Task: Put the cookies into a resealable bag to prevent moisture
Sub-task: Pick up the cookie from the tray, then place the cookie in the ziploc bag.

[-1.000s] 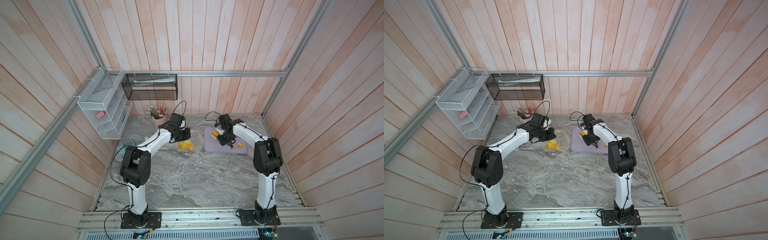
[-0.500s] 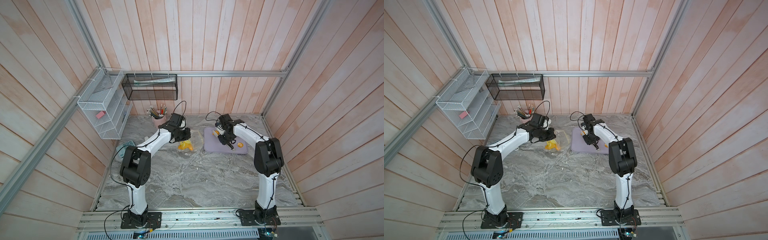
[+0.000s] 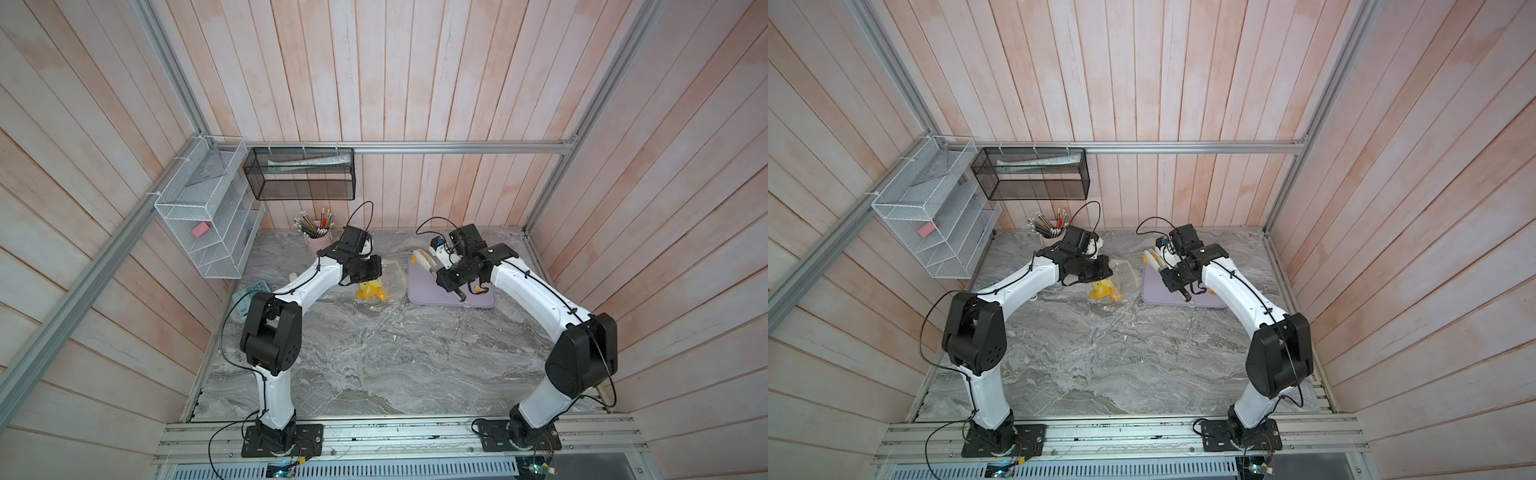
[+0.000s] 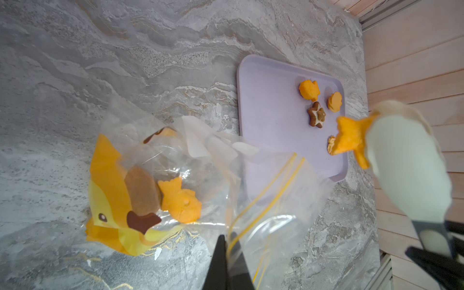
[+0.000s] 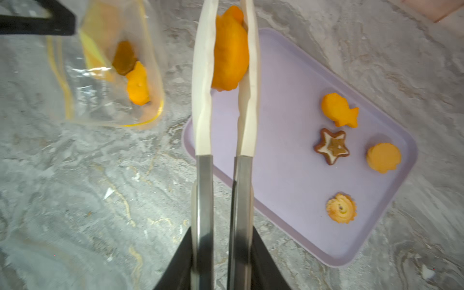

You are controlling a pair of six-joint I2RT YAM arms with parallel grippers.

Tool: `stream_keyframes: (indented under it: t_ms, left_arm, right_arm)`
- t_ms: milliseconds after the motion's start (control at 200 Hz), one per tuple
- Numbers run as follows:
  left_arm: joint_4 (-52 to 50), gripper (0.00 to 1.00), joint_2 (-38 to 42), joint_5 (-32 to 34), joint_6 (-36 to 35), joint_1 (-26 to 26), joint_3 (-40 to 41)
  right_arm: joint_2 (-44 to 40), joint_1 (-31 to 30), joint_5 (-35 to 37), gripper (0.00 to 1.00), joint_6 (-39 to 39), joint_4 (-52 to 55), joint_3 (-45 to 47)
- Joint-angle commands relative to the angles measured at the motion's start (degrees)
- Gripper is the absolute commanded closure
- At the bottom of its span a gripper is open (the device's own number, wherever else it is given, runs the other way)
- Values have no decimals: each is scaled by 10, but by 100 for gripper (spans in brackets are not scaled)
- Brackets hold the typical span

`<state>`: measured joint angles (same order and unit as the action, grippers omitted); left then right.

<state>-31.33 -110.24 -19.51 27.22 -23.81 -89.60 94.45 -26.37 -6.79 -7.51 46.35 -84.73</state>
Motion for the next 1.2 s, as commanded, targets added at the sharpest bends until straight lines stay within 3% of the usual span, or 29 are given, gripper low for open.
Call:
stream_keyframes:
  t_ms: [0,295,765,1045,1190]
  left_arm:
    - [-7,100,-3,-7,0,-4,-17]
    - [-6,100,0,-13,4,-6,-19]
    - [-25,100,21,-25,-5,-6,-25]
    - [-27,100,13,-20,-2,-5,-34]
    - [-21,100,3,-14,4,-4,-38]
  right_arm:
    - [-25,-20,-69,70,13,6,7]
    - [-18,-52,-125,69,43,-35,28]
    - [65,-55,-89,69,78,-83,4]
    - [60,-55,-85,58,75,-82,4]
    - [32,-54,-115,57,65,-84,10]
